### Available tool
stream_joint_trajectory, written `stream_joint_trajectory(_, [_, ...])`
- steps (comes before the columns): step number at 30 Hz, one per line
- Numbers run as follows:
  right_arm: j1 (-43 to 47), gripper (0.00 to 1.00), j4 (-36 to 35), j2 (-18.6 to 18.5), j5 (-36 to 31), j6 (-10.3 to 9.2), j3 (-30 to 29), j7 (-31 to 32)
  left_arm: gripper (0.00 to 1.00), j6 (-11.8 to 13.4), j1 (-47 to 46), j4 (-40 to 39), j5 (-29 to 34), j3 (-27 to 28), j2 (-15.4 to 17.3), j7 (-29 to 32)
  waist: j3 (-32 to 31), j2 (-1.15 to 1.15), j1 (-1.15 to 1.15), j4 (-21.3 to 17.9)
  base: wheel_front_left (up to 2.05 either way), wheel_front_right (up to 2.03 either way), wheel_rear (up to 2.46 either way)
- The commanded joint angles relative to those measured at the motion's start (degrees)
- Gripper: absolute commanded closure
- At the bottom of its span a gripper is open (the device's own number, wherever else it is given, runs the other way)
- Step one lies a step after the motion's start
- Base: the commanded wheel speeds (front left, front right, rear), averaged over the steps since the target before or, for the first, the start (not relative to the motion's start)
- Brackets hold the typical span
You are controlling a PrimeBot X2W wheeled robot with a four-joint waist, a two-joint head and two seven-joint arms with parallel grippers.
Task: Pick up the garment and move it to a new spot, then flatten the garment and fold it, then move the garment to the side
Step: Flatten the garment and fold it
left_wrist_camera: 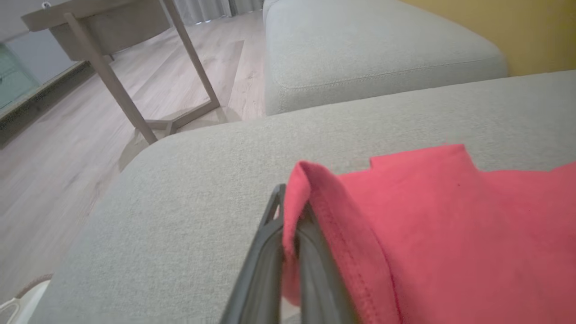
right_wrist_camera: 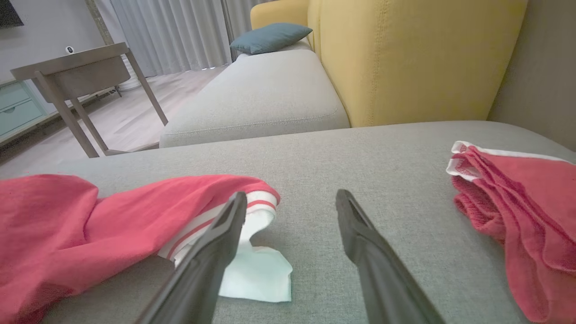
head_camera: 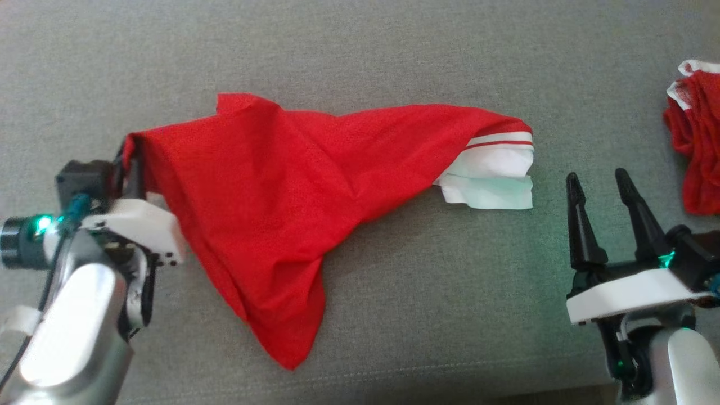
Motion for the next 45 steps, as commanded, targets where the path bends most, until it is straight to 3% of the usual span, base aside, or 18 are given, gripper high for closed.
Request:
stream_joint_trajectory(1, [-1.66,0.0,-2.37,-0.23,-0.17,0.37,1.14,-0.01,1.0,0.16,-1.16,-0.1,-0.83,3.33,2.09,-1.28,0.44,0.0,0.0,-0.2,0.0,0.0,0.0])
stream_joint_trajectory(2, [-1.69,0.0,-2.39,-0.23,-0.16,0.37,1.09,0.02,1.0,-0.09,-1.26,1.21,-1.46,3.83,1.98,-2.05,0.65,0.0,0.0,-0.25,0.0,0.0,0.0])
stream_joint_trajectory(4, [-1.74,0.0,-2.45,-0.23,-0.13,0.37,0.95,0.04,0.39,-0.33,-1.53,3.6,-2.87,5.03,1.36,-3.96,0.96,0.0,0.0,-0.23,0.0,0.0,0.0])
stream_joint_trajectory(5, [-1.75,0.0,-2.49,-0.23,-0.15,0.37,0.88,0.04,0.0,-0.48,-1.67,4.75,-3.33,5.45,1.14,-4.96,1.08,0.0,0.0,-0.2,0.0,0.0,0.0])
stream_joint_trajectory(15, [-1.36,0.0,-3.19,-0.23,-1.6,0.37,1.27,-0.41,0.0,-1.25,1.84,8.08,-6.46,8.21,-2.94,-13.06,-1.46,0.0,0.0,0.52,0.0,0.0,0.0])
stream_joint_trajectory(27, [1.24,0.0,-3.91,-0.84,-2.35,0.37,2.22,0.49,0.0,-0.02,11.57,-6.08,-2.78,7.38,-5.73,-13.87,-6.95,0.0,0.0,1.44,0.0,0.0,0.0])
stream_joint_trajectory(37, [3.98,0.0,-4.43,-0.81,-2.47,0.37,2.71,1.25,0.0,1.92,17.8,-14.27,1.05,2.88,-5.42,-11.84,-10.25,0.0,0.0,0.98,0.0,0.0,0.0])
stream_joint_trajectory(45, [4.5,0.0,-4.86,-0.68,-2.43,0.37,2.66,1.61,0.0,1.84,18.45,-14.83,0.89,2.42,-4.9,-11.38,-10.31,0.0,0.0,1.09,0.0,0.0,0.0])
